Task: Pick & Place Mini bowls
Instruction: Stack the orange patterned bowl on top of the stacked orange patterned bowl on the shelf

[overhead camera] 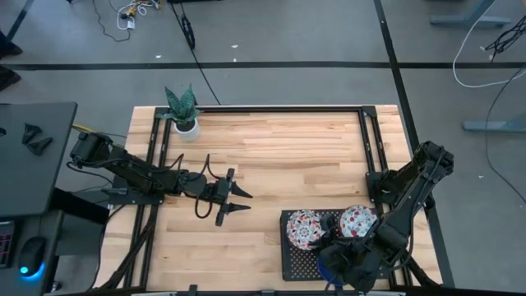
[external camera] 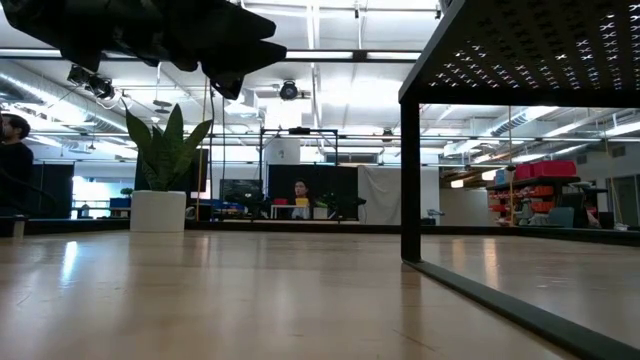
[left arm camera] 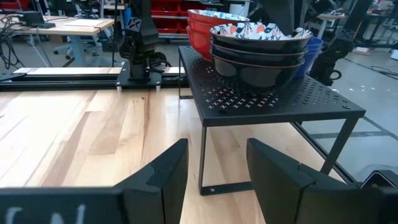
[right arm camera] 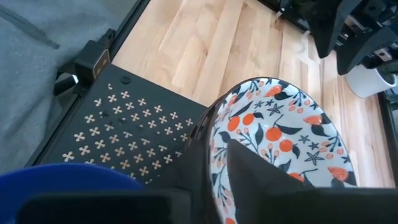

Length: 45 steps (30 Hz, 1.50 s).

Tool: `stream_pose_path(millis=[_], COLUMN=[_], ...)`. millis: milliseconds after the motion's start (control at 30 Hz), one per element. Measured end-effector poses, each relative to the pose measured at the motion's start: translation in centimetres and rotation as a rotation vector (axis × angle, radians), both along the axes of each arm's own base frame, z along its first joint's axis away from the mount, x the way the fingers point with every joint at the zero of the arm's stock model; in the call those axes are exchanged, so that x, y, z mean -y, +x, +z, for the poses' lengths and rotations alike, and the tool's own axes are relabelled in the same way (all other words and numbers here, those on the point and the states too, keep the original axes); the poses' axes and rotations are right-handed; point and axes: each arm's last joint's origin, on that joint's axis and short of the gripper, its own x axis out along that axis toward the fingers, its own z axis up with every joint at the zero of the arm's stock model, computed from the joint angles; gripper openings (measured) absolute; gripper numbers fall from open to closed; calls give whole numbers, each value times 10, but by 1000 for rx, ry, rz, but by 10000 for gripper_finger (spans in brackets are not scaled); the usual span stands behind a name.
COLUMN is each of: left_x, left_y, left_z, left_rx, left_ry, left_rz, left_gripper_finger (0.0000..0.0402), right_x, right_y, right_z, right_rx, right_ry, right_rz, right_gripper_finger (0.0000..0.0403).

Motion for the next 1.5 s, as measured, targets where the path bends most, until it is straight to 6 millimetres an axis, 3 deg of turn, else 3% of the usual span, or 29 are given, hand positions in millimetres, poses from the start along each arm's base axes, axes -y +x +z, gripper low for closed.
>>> stream_pose_path(millis=[233, 400, 533, 800, 1500], left_x=[0, 0, 0, 0, 0], left_y=[0, 0, 0, 0, 0], left_z=[0, 0, 0, 0, -1], left_rx=[0, 2, 2, 2, -10], left_ry=[0, 12, 13, 15, 20], left_rz=[0, -1, -2, -2, -2], left_gripper_finger=[167, 167, 167, 167, 167], right_x=[4, 10, 11, 13, 20], right_y=[-3, -10, -12, -4, -3], right_z=[8, 23, 33, 30, 24], right_rx=[13, 20, 25, 1, -63], right_ry=[23, 95, 164, 182, 188], right_rz=[3, 40, 99, 112, 38], right_gripper_finger=[130, 140, 117, 7, 2])
